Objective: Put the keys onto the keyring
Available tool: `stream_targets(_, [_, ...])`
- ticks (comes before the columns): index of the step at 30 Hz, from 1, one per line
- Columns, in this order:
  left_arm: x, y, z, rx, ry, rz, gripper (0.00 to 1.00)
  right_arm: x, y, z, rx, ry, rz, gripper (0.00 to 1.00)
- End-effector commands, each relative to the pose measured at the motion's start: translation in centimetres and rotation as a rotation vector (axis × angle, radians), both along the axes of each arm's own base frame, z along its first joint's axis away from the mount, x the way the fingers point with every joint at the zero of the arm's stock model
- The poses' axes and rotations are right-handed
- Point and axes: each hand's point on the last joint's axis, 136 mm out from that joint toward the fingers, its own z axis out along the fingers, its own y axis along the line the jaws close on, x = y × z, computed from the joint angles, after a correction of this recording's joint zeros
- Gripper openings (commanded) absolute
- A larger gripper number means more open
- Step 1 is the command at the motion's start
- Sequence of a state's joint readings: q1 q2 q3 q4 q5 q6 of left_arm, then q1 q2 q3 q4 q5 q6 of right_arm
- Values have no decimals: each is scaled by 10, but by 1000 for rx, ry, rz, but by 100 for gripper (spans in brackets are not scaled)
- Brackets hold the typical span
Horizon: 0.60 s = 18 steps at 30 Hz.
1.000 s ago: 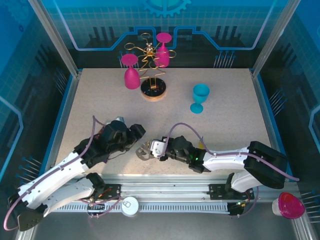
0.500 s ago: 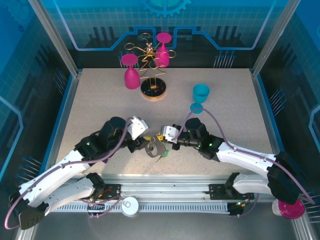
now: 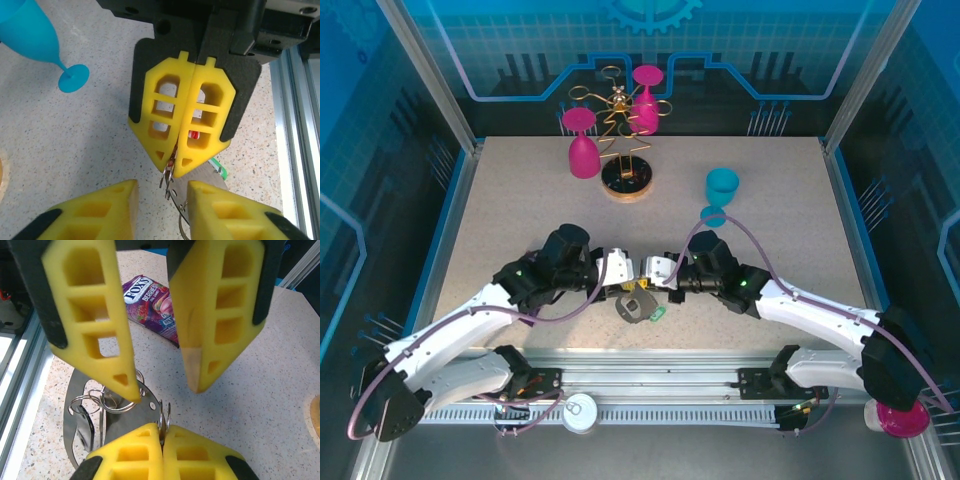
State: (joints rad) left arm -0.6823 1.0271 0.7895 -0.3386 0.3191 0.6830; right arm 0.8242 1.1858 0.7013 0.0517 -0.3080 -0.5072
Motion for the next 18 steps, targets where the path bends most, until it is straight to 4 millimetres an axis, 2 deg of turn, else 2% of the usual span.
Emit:
stream_targets(1, [-4,-8,-3,-33,23,-62,28,-5,6,17,43,-39,42,0])
stream_targets(12, [-6,-9,-27,-11,77,-85,18,-10,13,17,78,-65,71,0])
stream_targets(14, [-4,-9,-29,-9,79,-82,11,-11,14,17,86,-67,79,0])
stream_targets(18, [-3,-8,-36,4,79,-77,7,-14,16,20,110,-78,91,0])
